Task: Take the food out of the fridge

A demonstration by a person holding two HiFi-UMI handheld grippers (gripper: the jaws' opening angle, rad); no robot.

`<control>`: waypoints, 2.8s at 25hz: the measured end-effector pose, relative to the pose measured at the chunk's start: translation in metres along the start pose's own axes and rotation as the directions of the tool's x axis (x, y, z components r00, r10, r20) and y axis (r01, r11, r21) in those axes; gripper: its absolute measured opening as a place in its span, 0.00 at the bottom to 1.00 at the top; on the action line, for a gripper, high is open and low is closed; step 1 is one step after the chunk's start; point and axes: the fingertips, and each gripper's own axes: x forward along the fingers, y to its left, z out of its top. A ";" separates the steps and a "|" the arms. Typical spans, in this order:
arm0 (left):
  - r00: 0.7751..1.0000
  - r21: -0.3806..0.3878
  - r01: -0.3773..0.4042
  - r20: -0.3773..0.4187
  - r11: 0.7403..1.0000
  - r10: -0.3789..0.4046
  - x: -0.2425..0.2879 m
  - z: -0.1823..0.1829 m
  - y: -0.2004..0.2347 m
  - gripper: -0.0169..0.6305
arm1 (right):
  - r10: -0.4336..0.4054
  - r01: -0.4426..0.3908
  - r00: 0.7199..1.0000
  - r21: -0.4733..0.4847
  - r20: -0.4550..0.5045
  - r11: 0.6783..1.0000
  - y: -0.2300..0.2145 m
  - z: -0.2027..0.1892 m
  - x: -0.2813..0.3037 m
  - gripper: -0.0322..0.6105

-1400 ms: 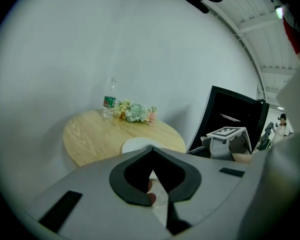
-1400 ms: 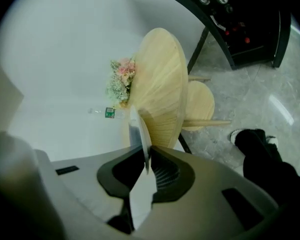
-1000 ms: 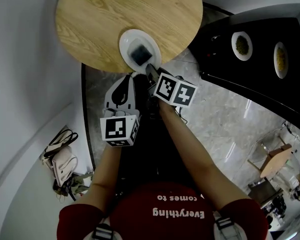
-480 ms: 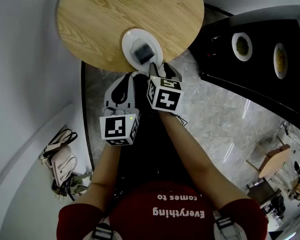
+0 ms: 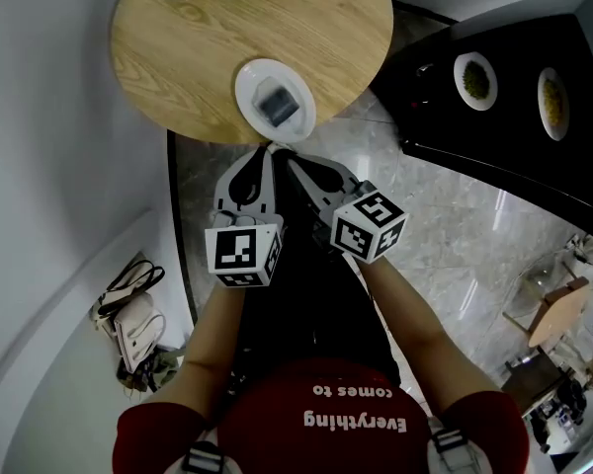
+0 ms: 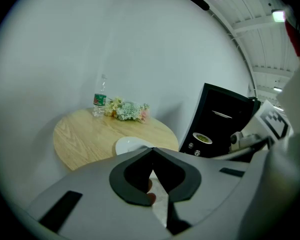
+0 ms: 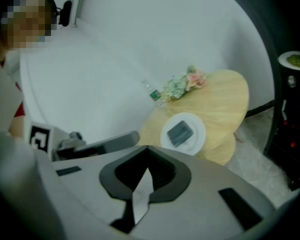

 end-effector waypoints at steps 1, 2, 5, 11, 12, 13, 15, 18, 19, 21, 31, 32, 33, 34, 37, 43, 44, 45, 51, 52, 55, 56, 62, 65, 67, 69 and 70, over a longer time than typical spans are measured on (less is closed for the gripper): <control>1.000 0.010 0.014 -0.007 1.000 -0.014 0.000 0.000 -0.005 0.03 | 0.064 -0.064 0.997 -0.014 -0.038 0.998 0.009 -0.010 -0.008 0.07; 0.999 0.024 0.031 -0.013 0.999 -0.031 0.000 0.000 -0.011 0.03 | 0.107 -0.109 0.992 -0.021 -0.073 0.994 0.015 -0.020 -0.016 0.07; 0.995 0.078 0.093 -0.037 0.993 -0.090 0.003 0.000 -0.030 0.03 | 0.152 -0.152 0.981 0.004 -0.122 0.988 0.023 -0.043 -0.038 0.07; 0.984 0.143 0.176 -0.067 0.974 -0.168 0.015 0.008 -0.071 0.03 | 0.062 -0.065 0.998 0.118 0.034 0.991 0.014 -0.033 -0.060 0.07; 0.980 0.158 0.194 -0.070 0.968 -0.185 0.018 0.010 -0.079 0.03 | 0.048 -0.059 0.996 0.141 0.077 0.988 0.013 -0.027 -0.064 0.07; 0.977 0.175 0.210 -0.072 0.962 -0.200 0.021 0.014 -0.087 0.03 | 0.035 -0.054 0.992 0.162 0.118 0.985 0.010 -0.020 -0.068 0.07; 0.972 0.198 0.235 -0.076 0.952 -0.224 0.028 0.020 -0.102 0.03 | 0.006 -0.042 0.983 0.193 0.184 0.980 0.004 -0.008 -0.077 0.07; 0.965 0.211 0.261 -0.090 0.942 -0.247 0.037 0.023 -0.122 0.03 | -0.038 -0.016 0.971 0.221 0.237 0.975 -0.012 0.002 -0.095 0.07; 0.962 0.214 0.270 -0.098 0.939 -0.254 0.039 0.022 -0.128 0.03 | -0.055 -0.004 0.967 0.232 0.248 0.973 -0.019 0.003 -0.102 0.07; 0.956 0.209 0.288 -0.118 0.934 -0.269 0.045 0.018 -0.141 0.03 | -0.101 0.027 0.956 0.258 0.275 0.966 -0.036 0.007 -0.115 0.07; 0.906 0.243 0.414 -0.201 0.877 -0.372 0.078 0.013 -0.197 0.03 | -0.324 -0.048 0.780 0.567 0.536 0.822 -0.131 0.053 -0.184 0.07; 0.903 0.240 0.422 -0.203 0.874 -0.379 0.082 0.014 -0.200 0.03 | -0.337 -0.080 0.758 0.592 0.559 0.802 -0.142 0.058 -0.190 0.08; 0.899 0.238 0.428 -0.207 0.872 -0.385 0.087 0.015 -0.202 0.03 | -0.348 -0.114 0.734 0.611 0.583 0.783 -0.153 0.062 -0.196 0.09; 0.896 0.237 0.434 -0.211 0.869 -0.389 0.092 0.016 -0.202 0.03 | -0.361 -0.148 0.710 0.629 0.605 0.764 -0.165 0.066 -0.200 0.13; 0.889 0.235 0.446 -0.228 0.863 -0.397 0.106 0.018 -0.200 0.03 | -0.413 -0.232 0.646 0.680 0.642 0.695 -0.200 0.074 -0.208 0.20; 0.878 0.219 0.461 -0.257 0.860 -0.405 0.128 0.014 -0.199 0.03 | -0.556 -0.254 0.588 0.787 0.587 0.562 -0.279 0.069 -0.208 0.24; 0.876 0.216 0.463 -0.261 0.860 -0.406 0.131 0.013 -0.199 0.03 | -0.577 -0.257 0.576 0.799 0.579 0.545 -0.291 0.070 -0.209 0.24; 0.874 0.213 0.465 -0.265 0.859 -0.407 0.134 0.013 -0.199 0.03 | -0.597 -0.256 0.565 0.809 0.569 0.530 -0.304 0.071 -0.210 0.24; 0.885 0.204 0.438 -0.271 0.875 -0.380 0.153 0.019 -0.180 0.03 | -0.658 -0.342 0.495 0.823 0.568 0.453 -0.361 0.087 -0.221 0.24; 0.887 0.200 0.432 -0.271 0.880 -0.374 0.156 0.020 -0.175 0.03 | -0.660 -0.360 0.489 0.821 0.571 0.444 -0.367 0.090 -0.221 0.24; 0.889 0.195 0.424 -0.279 0.885 -0.364 0.162 0.022 -0.166 0.03 | -0.668 -0.341 0.498 0.833 0.553 0.435 -0.380 0.093 -0.221 0.24; 0.888 0.195 0.424 -0.282 0.884 -0.363 0.164 0.022 -0.165 0.03 | -0.676 -0.329 0.501 0.841 0.541 0.429 -0.384 0.093 -0.220 0.24; 0.877 0.185 0.441 -0.296 0.878 -0.378 0.167 0.016 -0.170 0.03 | -0.721 -0.312 0.476 0.863 0.504 0.397 -0.406 0.082 -0.221 0.24; 0.872 0.184 0.447 -0.305 0.875 -0.382 0.166 0.014 -0.169 0.03 | -0.723 -0.302 0.454 0.853 0.521 0.425 -0.407 0.084 -0.223 0.23; 0.871 0.182 0.448 -0.308 0.875 -0.382 0.166 0.014 -0.168 0.03 | -0.711 -0.317 0.445 0.838 0.545 0.444 -0.404 0.089 -0.223 0.17; 0.870 0.179 0.449 -0.308 0.875 -0.384 0.165 0.013 -0.167 0.03 | -0.697 -0.327 0.437 0.823 0.568 0.464 -0.400 0.096 -0.224 0.09; 0.870 0.178 0.449 -0.309 0.875 -0.384 0.165 0.013 -0.166 0.03 | -0.690 -0.333 0.435 0.816 0.578 0.473 -0.399 0.098 -0.225 0.09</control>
